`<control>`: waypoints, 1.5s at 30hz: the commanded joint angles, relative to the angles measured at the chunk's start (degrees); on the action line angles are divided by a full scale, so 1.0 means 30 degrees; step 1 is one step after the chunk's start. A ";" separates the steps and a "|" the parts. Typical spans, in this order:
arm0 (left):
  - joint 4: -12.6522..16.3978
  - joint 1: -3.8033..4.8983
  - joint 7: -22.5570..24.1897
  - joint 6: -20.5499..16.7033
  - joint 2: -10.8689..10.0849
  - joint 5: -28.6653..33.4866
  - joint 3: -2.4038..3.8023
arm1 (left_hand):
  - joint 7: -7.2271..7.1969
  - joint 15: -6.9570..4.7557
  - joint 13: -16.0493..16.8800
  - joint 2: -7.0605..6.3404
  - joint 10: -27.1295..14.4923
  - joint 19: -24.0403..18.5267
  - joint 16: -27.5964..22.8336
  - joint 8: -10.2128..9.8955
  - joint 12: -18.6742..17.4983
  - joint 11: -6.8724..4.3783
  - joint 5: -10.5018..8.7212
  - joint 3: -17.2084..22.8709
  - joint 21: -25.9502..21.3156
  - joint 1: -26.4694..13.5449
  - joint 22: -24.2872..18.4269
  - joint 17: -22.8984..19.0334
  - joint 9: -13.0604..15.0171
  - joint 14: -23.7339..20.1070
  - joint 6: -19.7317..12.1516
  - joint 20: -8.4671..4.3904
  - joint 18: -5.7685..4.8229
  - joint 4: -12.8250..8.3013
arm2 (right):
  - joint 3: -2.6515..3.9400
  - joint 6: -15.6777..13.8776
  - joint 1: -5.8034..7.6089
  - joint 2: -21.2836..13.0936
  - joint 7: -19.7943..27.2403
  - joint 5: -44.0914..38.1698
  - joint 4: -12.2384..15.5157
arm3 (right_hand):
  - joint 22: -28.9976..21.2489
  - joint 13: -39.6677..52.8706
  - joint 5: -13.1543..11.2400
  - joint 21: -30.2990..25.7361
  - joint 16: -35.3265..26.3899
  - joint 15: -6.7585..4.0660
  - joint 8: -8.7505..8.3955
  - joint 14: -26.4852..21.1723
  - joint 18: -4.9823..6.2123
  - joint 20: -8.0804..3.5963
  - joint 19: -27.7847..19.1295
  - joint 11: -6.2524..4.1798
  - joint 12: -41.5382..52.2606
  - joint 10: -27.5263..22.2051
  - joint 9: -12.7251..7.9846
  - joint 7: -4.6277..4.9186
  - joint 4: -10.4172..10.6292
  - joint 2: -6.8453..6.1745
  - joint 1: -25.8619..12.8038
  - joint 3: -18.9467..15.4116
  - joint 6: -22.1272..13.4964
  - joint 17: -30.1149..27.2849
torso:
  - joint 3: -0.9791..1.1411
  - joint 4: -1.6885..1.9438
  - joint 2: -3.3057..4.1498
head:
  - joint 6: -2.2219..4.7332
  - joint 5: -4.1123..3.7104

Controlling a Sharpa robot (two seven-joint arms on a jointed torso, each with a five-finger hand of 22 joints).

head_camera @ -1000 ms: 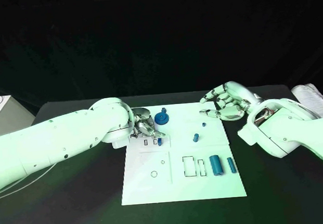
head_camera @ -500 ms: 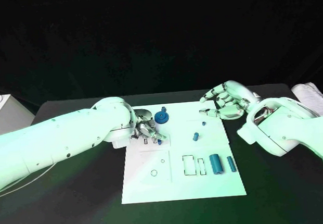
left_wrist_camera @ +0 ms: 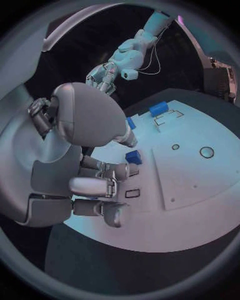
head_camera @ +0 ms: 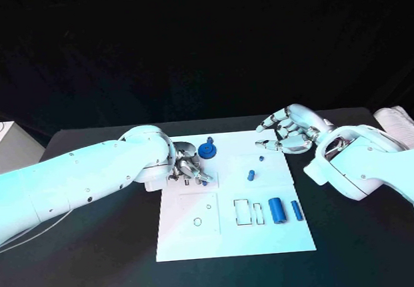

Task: Assemble the parts on the task board

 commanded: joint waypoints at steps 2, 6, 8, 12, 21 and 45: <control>-0.0031 0.0027 0.0023 0.0169 0.0080 0.0292 -0.0002 | -0.0016 -0.0177 0.0038 0.0099 0.0017 0.0050 0.0107 0.0098 0.0113 -0.0057 0.0047 0.0115 0.0069 0.0164 0.0012 0.1698 0.0041 0.0416 -0.0153 -0.0040 -0.0266 -0.0029 | 0.0000 0.0299 -0.0023 0.0028 -0.0006 -0.0043 -0.0025 | 0.5018 0.3417 0.0031 0.0042 0.0059 -0.0004 0.0090 0.2010 -0.0276 0.0089 0.1999 -0.0006 -0.0104 0.0152 0.0002 -0.0005 0.0115 0.0017 -0.0225 0.0039 -0.0111 0.4974 | 0.0015 -0.0026 0.0009 | -0.0014 0.0025; -0.0101 0.0026 0.0025 0.0161 0.0163 0.0375 -0.0014 | -0.0040 -0.0190 0.0039 0.0341 0.0014 0.0067 0.0117 0.0097 0.0136 -0.0075 0.0071 0.0273 0.0097 0.0428 0.0061 0.1709 0.0140 0.0417 -0.0164 -0.0045 -0.0273 -0.0041 | -0.0002 0.0345 -0.0031 0.0051 -0.0024 -0.0043 -0.0049 | 0.5018 0.3417 0.0031 0.0042 0.0059 -0.0004 0.0090 0.2010 -0.0276 0.0089 0.1999 -0.0006 -0.0104 0.0152 0.0002 -0.0005 0.0115 0.0017 -0.0225 0.0039 -0.0111 0.4974 | 0.0005 -0.0012 0.0019 | -0.0043 0.0014; -0.0141 0.0025 0.0026 0.0165 0.0210 0.0413 -0.0025 | -0.0053 -0.0200 0.0048 0.0449 0.0015 0.0053 0.0128 0.0084 0.0153 -0.0089 0.0080 0.0385 0.0100 0.0645 0.0060 0.1734 0.0200 0.0425 -0.0180 -0.0050 -0.0271 -0.0044 | -0.0003 0.0374 -0.0034 0.0066 -0.0037 -0.0043 -0.0061 | 0.5018 0.3406 0.0035 0.0042 0.0055 -0.0004 0.0108 0.2007 -0.0276 0.0091 0.1999 -0.0008 -0.0116 0.0140 0.0006 -0.0007 0.0134 0.0031 -0.0235 0.0037 -0.0114 0.4965 | 0.0000 -0.0013 0.0020 | -0.0052 0.0001; -0.0227 0.0023 0.0027 0.0143 0.0273 0.0467 -0.0048 | -0.0062 -0.0206 0.0039 0.0531 0.0004 0.0058 0.0130 0.0071 0.0155 -0.0097 0.0088 0.0477 0.0112 0.0800 0.0080 0.1734 0.0242 0.0423 -0.0191 -0.0054 -0.0275 -0.0048 | -0.0005 0.0431 -0.0040 0.0094 -0.0063 -0.0043 -0.0089 | 0.5018 0.3406 0.0035 0.0042 0.0055 -0.0004 0.0108 0.2007 -0.0276 0.0091 0.1999 -0.0008 -0.0116 0.0140 0.0006 -0.0007 0.0134 0.0031 -0.0235 0.0037 -0.0114 0.4965 | -0.0002 -0.0015 0.0022 | -0.0062 -0.0017; -0.0335 0.0022 0.0040 0.0098 0.0302 0.0669 -0.0068 | -0.0107 -0.0242 -0.0007 0.0943 -0.0055 0.0024 0.0142 -0.0028 0.0157 -0.0141 0.0109 0.1250 0.0138 0.1736 0.0106 0.1748 0.0442 0.0419 -0.0249 -0.0078 -0.0274 -0.0065 | -0.0016 0.0570 -0.0068 0.0153 -0.0133 -0.0043 -0.0159 | 0.5018 0.3416 0.0037 0.0042 0.0053 -0.0005 0.0128 0.2006 -0.0276 0.0091 0.1999 -0.0010 -0.0102 0.0153 0.0011 -0.0009 0.0149 0.0044 -0.0241 0.0037 -0.0113 0.4959 | 0.0006 -0.0016 0.0015 | -0.0097 -0.0015; -0.0094 0.0015 0.0226 -0.1742 -0.0185 0.2701 -0.0068 | -0.0170 -0.0364 0.0050 -0.1153 0.0506 0.0287 0.0348 0.0466 0.0249 -0.0253 0.0046 1.0719 0.0599 0.3417 0.0732 0.2321 0.2416 0.0720 -0.0426 -0.0220 -0.0358 -0.2119 | -0.0034 0.0690 -0.0122 0.0186 -0.0161 -0.0043 -0.0214 | 0.5018 0.3405 0.0042 0.0042 0.0044 -0.0006 0.0150 0.2000 -0.0276 0.0092 0.1999 -0.0014 -0.0114 0.0141 0.0017 -0.0014 0.0152 0.0058 -0.0228 0.0043 -0.0112 0.4937 | 0.0003 0.0001 -0.0001 | -0.0074 -0.0018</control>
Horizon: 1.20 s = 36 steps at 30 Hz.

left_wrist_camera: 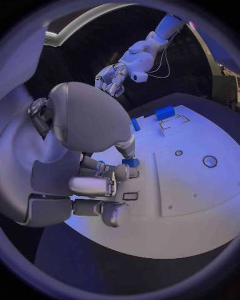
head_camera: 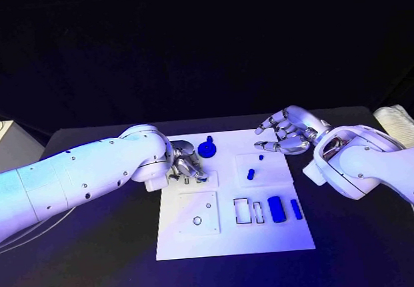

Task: Assemble the parts on the task board

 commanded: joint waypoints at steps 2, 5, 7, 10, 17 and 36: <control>0.0201 0.0010 0.0192 -0.1155 -0.0182 0.0997 0.0057 | -0.0199 -0.0126 0.0227 -0.0396 0.0389 0.0288 0.0145 0.0186 0.0207 -0.0015 0.0051 0.3530 0.0243 -0.0806 0.0307 0.2505 0.1876 0.0820 0.0143 -0.0115 -0.0388 -0.3009 | -0.0003 0.0284 -0.0026 0.0003 0.0066 -0.0048 0.0002 | 0.5026 0.3409 0.0043 0.0042 0.0044 -0.0006 0.0077 0.2000 -0.0277 0.0093 0.1999 -0.0014 -0.0114 0.0141 0.0022 -0.0013 0.0100 -0.0025 -0.0146 -0.0012 -0.0113 0.4922 | 0.0000 -0.0005 0.0007 | 0.0015 0.0011; 0.0423 0.0010 0.0193 -0.1551 -0.0444 0.1241 0.0125 | -0.0288 -0.0230 0.0580 -0.0914 0.0864 0.0667 0.0315 0.0320 0.0460 -0.0132 0.0273 0.4769 0.0523 -0.1713 0.0769 0.3051 0.2148 0.1105 0.0396 -0.0216 -0.0475 -0.3864 | -0.0005 0.0298 -0.0034 -0.0010 0.0069 -0.0040 0.0003 | 0.5026 0.3409 0.0043 0.0042 0.0044 -0.0006 0.0077 0.2000 -0.0277 0.0093 0.1999 -0.0014 -0.0114 0.0141 0.0022 -0.0013 0.0100 -0.0025 -0.0146 -0.0012 -0.0113 0.4922 | 0.0004 -0.0006 0.0012 | 0.0009 0.0020; 0.0545 0.0010 0.0198 -0.1830 -0.0588 0.1364 0.0149 | -0.0361 -0.0302 0.0757 -0.1105 0.1117 0.0874 0.0407 0.0402 0.0581 -0.0206 0.0681 0.5244 0.0665 -0.2206 0.1016 0.3360 0.2278 0.1258 0.0583 -0.0276 -0.0521 -0.4258 | -0.0006 0.0299 -0.0038 -0.0022 0.0069 -0.0037 0.0003 | 0.5026 0.3417 0.0043 0.0042 0.0043 -0.0010 0.0110 0.2000 -0.0277 0.0092 0.1999 -0.0018 -0.0100 0.0152 0.0029 -0.0015 0.0107 -0.0021 -0.0133 -0.0012 -0.0125 0.4921 | 0.0012 0.0010 0.0021 | -0.0002 0.0038; 0.0691 0.0010 0.0196 -0.2207 -0.0747 0.1498 0.0167 | -0.0506 -0.0431 0.0994 -0.1373 0.1532 0.1266 0.0560 0.0509 0.0745 -0.0329 0.1801 0.5727 0.0908 -0.2954 0.1474 0.3883 0.2455 0.1506 0.0890 -0.0392 -0.0612 -0.4786 | -0.0007 0.0305 -0.0044 -0.0025 0.0071 -0.0032 -0.0007 | 0.5026 0.3417 0.0043 0.0042 0.0043 -0.0010 0.0110 0.2000 -0.0277 0.0092 0.1999 -0.0018 -0.0100 0.0152 0.0029 -0.0015 0.0107 -0.0021 -0.0133 -0.0012 -0.0125 0.4921 | 0.0027 0.0030 0.0019 | -0.0052 0.0041; 0.0934 0.0012 0.0111 -0.2707 -0.0935 0.1011 0.0092 | -0.0873 -0.0783 0.1229 -0.1815 0.2467 0.2360 0.0897 0.0725 0.0913 -0.0721 0.4913 0.6102 0.1543 -0.4362 0.2745 0.5030 0.2761 0.1988 0.1704 -0.0730 -0.0871 -0.5847 | -0.0012 0.0312 -0.0059 -0.0030 0.0073 -0.0026 -0.0049 | 0.5026 0.3417 0.0043 0.0042 0.0043 -0.0010 0.0110 0.2000 -0.0277 0.0092 0.1999 -0.0018 -0.0100 0.0152 0.0029 -0.0015 0.0107 -0.0021 -0.0133 -0.0012 -0.0125 0.4921 | 0.0048 0.0020 -0.0005 | -0.0209 0.0148; 0.1132 -0.0029 -0.0126 -0.4468 -0.0669 -0.2008 -0.0804 | -0.1323 -0.1129 0.2355 -0.1855 0.3579 0.3224 0.0897 0.1057 0.1649 -0.1129 0.5538 0.6168 0.1967 -0.5033 0.3758 0.5030 0.2956 0.1988 0.2521 -0.0977 -0.1093 -0.6197 | -0.0014 0.0181 -0.0067 0.0008 0.0200 0.0023 -0.0205 | 0.5026 0.3388 0.0039 0.0042 0.0035 -0.0011 0.0132 0.1994 -0.0277 0.0091 0.1999 -0.0017 -0.0133 0.0121 0.0032 -0.0015 0.0133 -0.0025 -0.0156 -0.0027 -0.0143 0.4901 | 0.0071 0.0035 -0.0063 | -0.0408 0.0433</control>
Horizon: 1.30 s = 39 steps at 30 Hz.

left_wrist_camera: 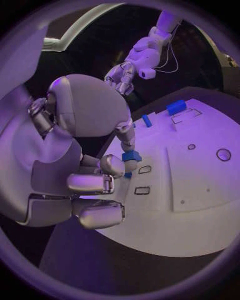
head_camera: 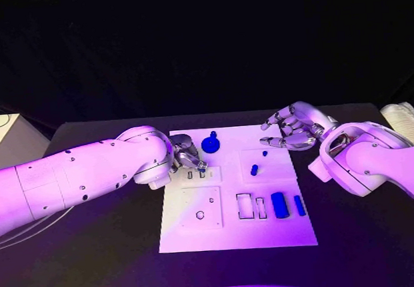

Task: Assemble the parts on the task board

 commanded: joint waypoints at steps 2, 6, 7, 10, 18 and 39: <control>-0.0045 -0.0035 -0.0075 -0.0895 0.0173 -0.1318 -0.0205 | -0.0304 -0.0136 0.0000 0.0079 0.0103 0.0126 0.0063 0.0073 0.0064 -0.0037 0.0142 0.4096 0.0130 -0.0078 0.0011 0.5031 0.0032 0.2020 0.0399 -0.0060 -0.0192 -0.4207 | -0.0001 0.0126 -0.0014 0.0031 0.0199 -0.0011 -0.0034 | 0.5033 0.3372 0.0038 0.0042 0.0033 -0.0011 0.0071 0.1993 -0.0276 0.0090 0.1999 -0.0015 -0.0063 0.0119 0.0022 -0.0014 0.0157 -0.0017 -0.0180 -0.0036 -0.0152 0.4903 | 0.0007 0.0014 -0.0020 | -0.0039 0.0077; -0.0084 -0.0067 -0.0099 -0.0995 0.0232 -0.1446 -0.0361 | -0.0307 -0.0140 0.0008 0.0082 0.0111 0.0133 0.0063 0.0075 0.0068 -0.0040 0.0149 0.4102 0.0133 -0.0080 0.0020 0.5031 0.0032 0.2020 0.0406 -0.0063 -0.0194 -0.4211 | -0.0001 0.0128 -0.0015 0.0035 0.0209 -0.0010 -0.0055 | 0.5033 0.3358 0.0038 0.0042 0.0028 -0.0011 0.0075 0.1990 -0.0276 0.0090 0.1999 -0.0015 -0.0079 0.0104 0.0022 -0.0014 0.0164 -0.0014 -0.0185 -0.0037 -0.0156 0.4891 | 0.0021 0.0009 -0.0026 | -0.0033 0.0116; -0.0091 -0.0075 -0.0104 -0.1007 0.0241 -0.1463 -0.0391 | -0.0317 -0.0151 0.0046 0.0091 0.0144 0.0163 0.0063 0.0082 0.0091 -0.0050 0.0162 0.4112 0.0148 -0.0096 0.0055 0.5031 0.0035 0.2020 0.0429 -0.0070 -0.0202 -0.4217 | -0.0002 0.0128 -0.0016 0.0037 0.0212 -0.0010 -0.0060 | 0.5033 0.3358 0.0038 0.0042 0.0028 -0.0011 0.0075 0.1990 -0.0276 0.0090 0.1999 -0.0015 -0.0079 0.0104 0.0022 -0.0014 0.0164 -0.0014 -0.0185 -0.0037 -0.0156 0.4891 | 0.0015 0.0003 -0.0016 | -0.0014 0.0131; -0.0108 -0.0093 -0.0114 -0.0995 0.0263 -0.1477 -0.0450 | -0.0317 -0.0151 0.0046 0.0091 0.0144 0.0163 0.0063 0.0082 0.0091 -0.0050 0.0162 0.4112 0.0148 -0.0096 0.0055 0.5031 0.0035 0.2020 0.0429 -0.0070 -0.0202 -0.4217 | -0.0002 0.0131 -0.0017 0.0047 0.0220 -0.0010 -0.0073 | 0.5033 0.3358 0.0038 0.0042 0.0028 -0.0011 0.0075 0.1990 -0.0276 0.0090 0.1999 -0.0015 -0.0079 0.0104 0.0022 -0.0014 0.0164 -0.0014 -0.0185 -0.0037 -0.0156 0.4891 | 0.0010 -0.0011 -0.0014 | 0.0001 0.0156; -0.0124 -0.0145 -0.0119 -0.0997 0.0334 -0.1419 -0.0567 | -0.0381 -0.0191 0.0040 0.0200 0.0239 0.0199 0.0063 0.0144 0.0084 -0.0095 0.0082 0.4072 0.0153 -0.0310 0.0080 0.5031 0.0057 0.2020 0.0584 -0.0095 -0.0212 -0.4103 | -0.0003 0.0149 -0.0026 0.0060 0.0237 -0.0010 -0.0088 | 0.5033 0.3358 0.0038 0.0042 0.0028 -0.0011 0.0075 0.1990 -0.0276 0.0090 0.1999 -0.0015 -0.0079 0.0104 0.0022 -0.0014 0.0164 -0.0014 -0.0185 -0.0037 -0.0156 0.4891 | -0.0015 -0.0034 0.0019 | 0.0039 0.0152; 0.0001 -0.0161 -0.0230 0.0323 0.0277 -0.1759 -0.0651 | -0.0395 -0.0204 -0.0242 0.0251 0.0141 0.0186 0.0063 0.0142 -0.0104 -0.0110 0.0020 0.4070 0.0140 -0.0353 0.0058 0.5031 0.0060 0.2020 0.0577 -0.0101 -0.0209 -0.4081 | -0.0004 0.0243 -0.0042 0.0020 0.0225 -0.0010 -0.0074 | 0.5033 0.3364 0.0041 0.0042 0.0031 -0.0012 0.0111 0.1992 -0.0276 0.0089 0.1999 -0.0018 -0.0068 0.0113 0.0029 -0.0015 0.0203 0.0010 -0.0210 -0.0043 -0.0177 0.4898 | -0.0035 -0.0030 0.0030 | -0.0009 0.0136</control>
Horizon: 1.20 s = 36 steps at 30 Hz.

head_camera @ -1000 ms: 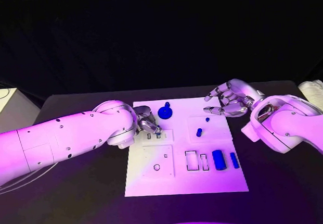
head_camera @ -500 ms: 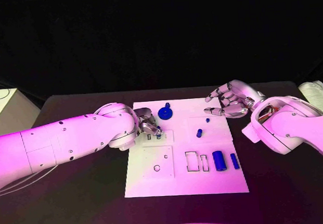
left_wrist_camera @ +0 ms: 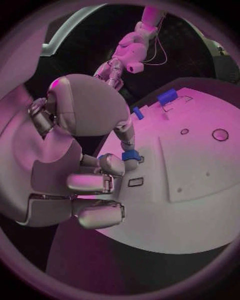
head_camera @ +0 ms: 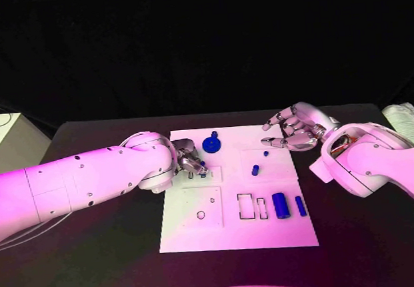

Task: Assemble the parts on the task board

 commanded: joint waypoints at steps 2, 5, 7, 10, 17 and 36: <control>0.0067 -0.0026 -0.0100 0.0803 0.0014 -0.0294 -0.0035 | -0.0292 -0.0142 -0.0058 0.0240 0.0019 0.0108 0.0064 0.0038 -0.0121 -0.0011 -0.0091 0.4064 0.0053 -0.0046 -0.0045 0.5033 0.0011 0.1954 0.0451 -0.0034 -0.0207 -0.4070 | 0.0000 0.0251 -0.0015 -0.0001 0.0196 -0.0042 0.0014 | 0.5024 0.3372 0.0041 0.0042 0.0031 -0.0012 0.0111 0.1991 -0.0276 0.0089 0.1999 -0.0017 -0.0068 0.0113 0.0017 -0.0014 0.0150 0.0010 -0.0210 0.0012 -0.0177 0.4903 | -0.0007 -0.0003 -0.0004 | -0.0034 0.0016; 0.0076 -0.0026 -0.0105 0.0896 0.0014 -0.0314 -0.0039 | -0.0292 -0.0142 -0.0094 0.0243 0.0005 0.0099 0.0064 0.0036 -0.0145 -0.0011 -0.0101 0.4062 0.0047 -0.0049 -0.0057 0.5033 0.0010 0.1954 0.0446 -0.0035 -0.0204 -0.4069 | 0.0000 0.0270 -0.0017 -0.0002 0.0202 -0.0039 0.0013 | 0.5024 0.3372 0.0041 0.0042 0.0031 -0.0012 0.0111 0.1991 -0.0276 0.0089 0.1999 -0.0017 -0.0068 0.0113 0.0017 -0.0014 0.0150 0.0010 -0.0210 0.0012 -0.0177 0.4903 | -0.0005 0.0007 0.0002 | -0.0023 0.0003; 0.0080 -0.0026 -0.0108 0.0949 0.0013 -0.0325 -0.0041 | -0.0292 -0.0142 -0.0094 0.0243 0.0005 0.0099 0.0064 0.0036 -0.0145 -0.0011 -0.0101 0.4062 0.0047 -0.0049 -0.0057 0.5033 0.0010 0.1954 0.0446 -0.0035 -0.0204 -0.4069 | -0.0001 0.0281 -0.0018 -0.0004 0.0203 -0.0037 0.0014 | 0.5024 0.3381 0.0041 0.0042 0.0031 -0.0013 0.0130 0.1991 -0.0276 0.0089 0.1999 -0.0018 -0.0055 0.0124 0.0021 -0.0016 0.0170 0.0023 -0.0225 0.0010 -0.0179 0.4903 | -0.0008 0.0001 0.0000 | -0.0048 0.0001; 0.0087 -0.0026 -0.0112 0.1026 0.0011 -0.0353 -0.0046 | -0.0293 -0.0142 -0.0131 0.0244 -0.0009 0.0100 0.0064 0.0033 -0.0169 -0.0011 -0.0112 0.4058 0.0047 -0.0052 -0.0055 0.5033 0.0010 0.1954 0.0441 -0.0035 -0.0205 -0.4069 | -0.0001 0.0298 -0.0019 -0.0008 0.0198 -0.0036 0.0014 | 0.5024 0.3381 0.0041 0.0042 0.0031 -0.0013 0.0130 0.1991 -0.0276 0.0089 0.1999 -0.0018 -0.0055 0.0124 0.0021 -0.0016 0.0170 0.0023 -0.0225 0.0010 -0.0179 0.4903 | -0.0014 -0.0004 -0.0003 | -0.0062 -0.0003; 0.0100 -0.0027 -0.0116 0.1134 -0.0009 -0.0424 -0.0051 | -0.0293 -0.0142 -0.0131 0.0244 -0.0009 0.0100 0.0064 0.0033 -0.0169 -0.0011 -0.0112 0.4058 0.0047 -0.0052 -0.0055 0.5033 0.0010 0.1954 0.0441 -0.0035 -0.0205 -0.4069 | -0.0002 0.0309 -0.0026 -0.0010 0.0198 -0.0036 0.0008 | 0.5024 0.3381 0.0041 0.0042 0.0031 -0.0013 0.0130 0.1991 -0.0276 0.0089 0.1999 -0.0018 -0.0055 0.0124 0.0021 -0.0016 0.0170 0.0023 -0.0225 0.0010 -0.0179 0.4903 | -0.0014 0.0004 -0.0008 | -0.0049 0.0006; 0.0026 -0.0028 -0.0132 0.1466 -0.0055 -0.0426 -0.0049 | -0.0300 -0.0146 -0.0061 0.0287 0.0018 0.0131 0.0064 0.0024 -0.0143 -0.0018 -0.0147 0.4059 0.0059 -0.0044 -0.0011 0.5033 0.0008 0.1954 0.0426 -0.0039 -0.0216 -0.4083 | -0.0002 0.0312 -0.0038 -0.0020 0.0183 -0.0038 0.0009 | 0.5024 0.3377 0.0041 0.0042 0.0033 -0.0014 0.0153 0.1992 -0.0276 0.0088 0.1999 -0.0020 -0.0057 0.0122 0.0026 -0.0017 0.0195 0.0038 -0.0242 0.0007 -0.0184 0.4907 | -0.0003 -0.0013 -0.0002 | -0.0116 0.0026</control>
